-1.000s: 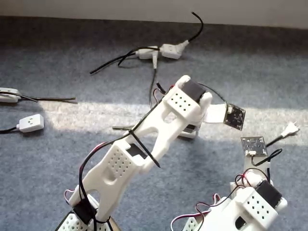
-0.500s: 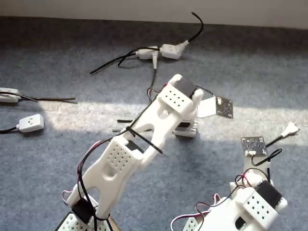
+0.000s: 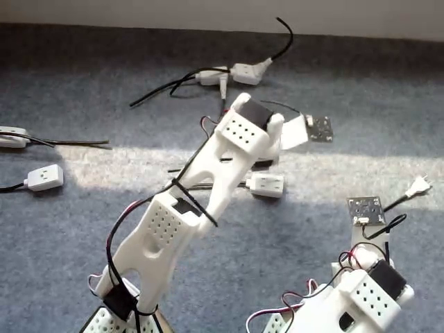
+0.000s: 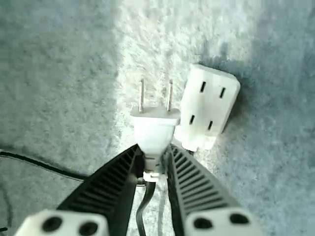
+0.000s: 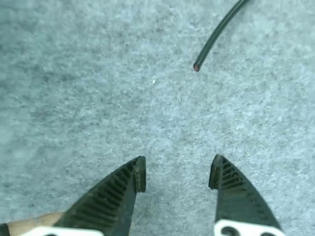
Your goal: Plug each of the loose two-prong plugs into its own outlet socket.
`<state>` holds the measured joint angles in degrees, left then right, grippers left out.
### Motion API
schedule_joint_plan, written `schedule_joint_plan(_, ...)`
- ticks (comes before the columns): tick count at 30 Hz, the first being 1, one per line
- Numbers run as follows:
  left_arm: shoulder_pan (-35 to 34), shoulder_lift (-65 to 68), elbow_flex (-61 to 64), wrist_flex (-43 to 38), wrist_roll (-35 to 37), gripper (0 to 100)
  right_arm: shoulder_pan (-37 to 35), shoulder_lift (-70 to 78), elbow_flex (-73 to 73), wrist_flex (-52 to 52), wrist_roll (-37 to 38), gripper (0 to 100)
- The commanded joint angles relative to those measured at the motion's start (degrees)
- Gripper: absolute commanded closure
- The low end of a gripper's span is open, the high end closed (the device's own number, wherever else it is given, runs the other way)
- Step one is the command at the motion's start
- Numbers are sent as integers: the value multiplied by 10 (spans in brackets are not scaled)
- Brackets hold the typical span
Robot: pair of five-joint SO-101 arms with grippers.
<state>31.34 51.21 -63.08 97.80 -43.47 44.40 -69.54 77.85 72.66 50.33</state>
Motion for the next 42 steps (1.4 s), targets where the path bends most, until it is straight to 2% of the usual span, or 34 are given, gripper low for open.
schedule_joint_plan(1,8,-38,-184,-2,83,994,14,-4,-2,-51,4,782)
schedule_joint_plan(6,36,-35,-322,33,229,994,21,-5,7,-68,3,782)
schedule_joint_plan(12,65,-38,-322,33,341,994,-12,-6,60,-134,2,782)
schedule_joint_plan(14,85,-48,-323,33,356,994,-35,-6,69,-153,-12,782)
schedule_joint_plan(17,136,-98,-323,33,361,994,-58,-6,65,-156,-86,782)
schedule_joint_plan(20,184,-163,-320,33,361,994,-73,-6,51,-153,-126,782)
schedule_joint_plan(26,192,-259,-289,35,362,994,-101,-6,51,-147,-164,782)
schedule_joint_plan(31,204,-386,-175,36,362,994,-138,-7,21,-99,-211,782)
schedule_joint_plan(36,216,-550,39,33,362,994,-176,-7,-8,-80,-272,782)
schedule_joint_plan(40,173,-643,224,29,362,994,-214,-7,-9,-84,-320,782)
schedule_joint_plan(42,140,-676,312,0,361,994,-239,-7,-9,-84,-351,782)
